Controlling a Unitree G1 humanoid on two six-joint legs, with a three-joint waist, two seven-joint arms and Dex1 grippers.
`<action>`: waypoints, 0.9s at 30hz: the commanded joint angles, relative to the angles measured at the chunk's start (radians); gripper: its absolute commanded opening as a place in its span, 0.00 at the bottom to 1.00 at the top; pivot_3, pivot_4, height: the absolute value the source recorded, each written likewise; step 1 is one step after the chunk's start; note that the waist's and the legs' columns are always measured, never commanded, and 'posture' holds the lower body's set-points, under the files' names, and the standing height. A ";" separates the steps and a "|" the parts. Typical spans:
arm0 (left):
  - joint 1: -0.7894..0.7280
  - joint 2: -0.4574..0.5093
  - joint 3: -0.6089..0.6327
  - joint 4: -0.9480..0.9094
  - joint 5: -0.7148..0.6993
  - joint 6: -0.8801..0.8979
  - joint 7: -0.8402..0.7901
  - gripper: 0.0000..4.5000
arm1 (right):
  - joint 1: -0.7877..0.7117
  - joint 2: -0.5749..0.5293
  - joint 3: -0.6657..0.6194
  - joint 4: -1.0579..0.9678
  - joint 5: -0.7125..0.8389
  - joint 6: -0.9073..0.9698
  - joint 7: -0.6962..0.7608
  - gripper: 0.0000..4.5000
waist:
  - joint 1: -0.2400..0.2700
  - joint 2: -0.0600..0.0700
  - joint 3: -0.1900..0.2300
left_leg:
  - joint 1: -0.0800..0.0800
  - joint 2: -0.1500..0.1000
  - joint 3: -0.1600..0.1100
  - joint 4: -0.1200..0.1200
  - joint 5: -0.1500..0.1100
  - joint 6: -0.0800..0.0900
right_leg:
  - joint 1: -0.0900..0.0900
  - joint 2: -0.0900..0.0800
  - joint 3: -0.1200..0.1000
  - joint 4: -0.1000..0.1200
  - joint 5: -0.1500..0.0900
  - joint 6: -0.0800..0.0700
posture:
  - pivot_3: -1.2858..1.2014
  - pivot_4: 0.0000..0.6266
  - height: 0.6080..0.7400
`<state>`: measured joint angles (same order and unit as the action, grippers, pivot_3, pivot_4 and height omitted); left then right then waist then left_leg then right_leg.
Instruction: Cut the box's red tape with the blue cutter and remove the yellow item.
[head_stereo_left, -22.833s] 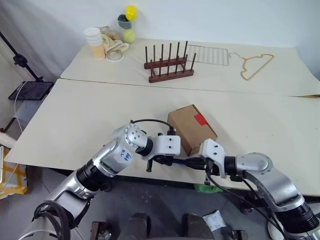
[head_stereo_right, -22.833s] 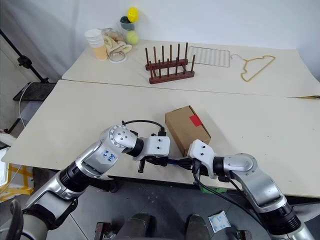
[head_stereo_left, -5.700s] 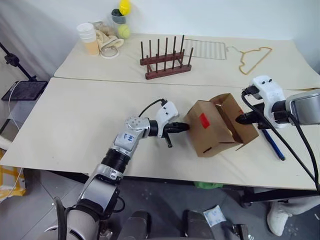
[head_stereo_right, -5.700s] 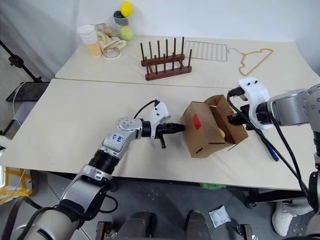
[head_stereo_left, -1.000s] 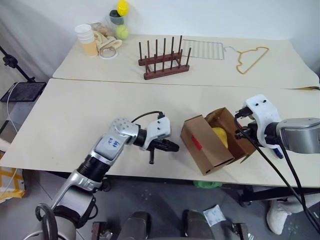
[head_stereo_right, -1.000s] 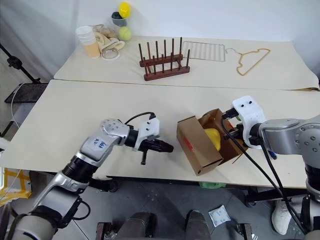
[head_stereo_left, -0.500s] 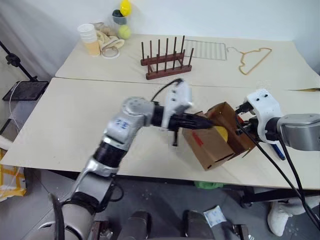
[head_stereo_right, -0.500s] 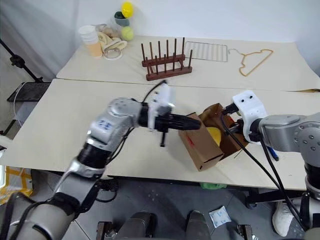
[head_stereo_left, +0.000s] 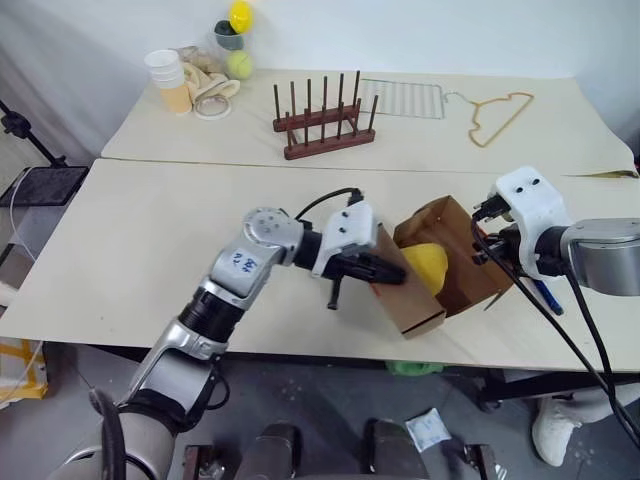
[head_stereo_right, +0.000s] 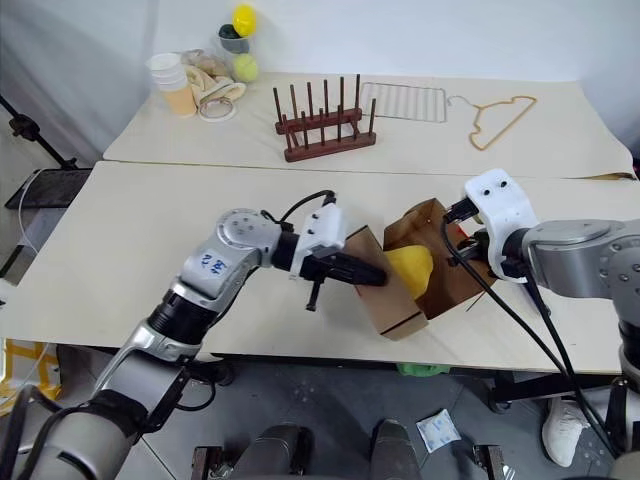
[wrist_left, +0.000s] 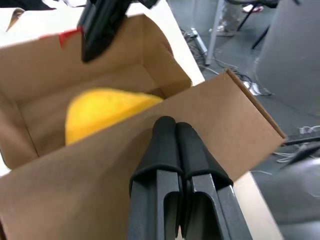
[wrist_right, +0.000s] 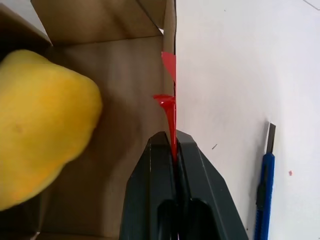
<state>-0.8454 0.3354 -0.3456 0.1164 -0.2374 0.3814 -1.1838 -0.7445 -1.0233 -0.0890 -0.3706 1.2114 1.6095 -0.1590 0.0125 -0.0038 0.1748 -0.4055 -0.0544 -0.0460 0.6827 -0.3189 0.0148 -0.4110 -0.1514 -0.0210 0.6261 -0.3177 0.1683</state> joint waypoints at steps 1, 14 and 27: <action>0.034 0.042 -0.009 -0.005 0.025 0.019 -0.006 0.00 | -0.013 -0.053 -0.031 -0.001 0.058 0.005 0.004 0.01 | 0.004 0.000 0.000 | 0.000 0.000 0.000 0.000 0.000 0.000 | 0.000 0.000 0.000 0.000 0.000 0.000 | 0.52 0.24 1.00; 0.139 0.095 -0.023 -0.055 0.053 0.073 0.068 0.00 | 0.100 -0.083 -0.066 -0.026 0.197 0.005 -0.060 0.01 | 0.016 0.000 0.000 | 0.001 -0.001 -0.002 0.002 0.000 0.000 | 0.005 -0.001 0.000 -0.001 0.000 0.000 | 0.52 0.24 1.00; 0.149 0.065 0.006 -0.063 0.068 0.102 0.144 0.00 | 0.123 0.041 -0.063 -0.054 0.116 0.005 -0.110 0.01 | 0.011 0.000 0.000 | 0.000 -0.001 -0.002 0.001 0.000 0.000 | 0.002 -0.001 0.000 -0.001 0.000 0.000 | 0.52 0.24 1.00</action>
<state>-0.6674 0.4241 -0.3633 0.0771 -0.1537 0.4929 -1.0555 -0.6109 -0.9999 -0.1386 -0.3963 1.3127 1.6093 -0.2764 0.0231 -0.0041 0.1746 -0.4053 -0.0555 -0.0476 0.6840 -0.3189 0.0150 -0.4089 -0.1521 -0.0212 0.6254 -0.3174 0.1681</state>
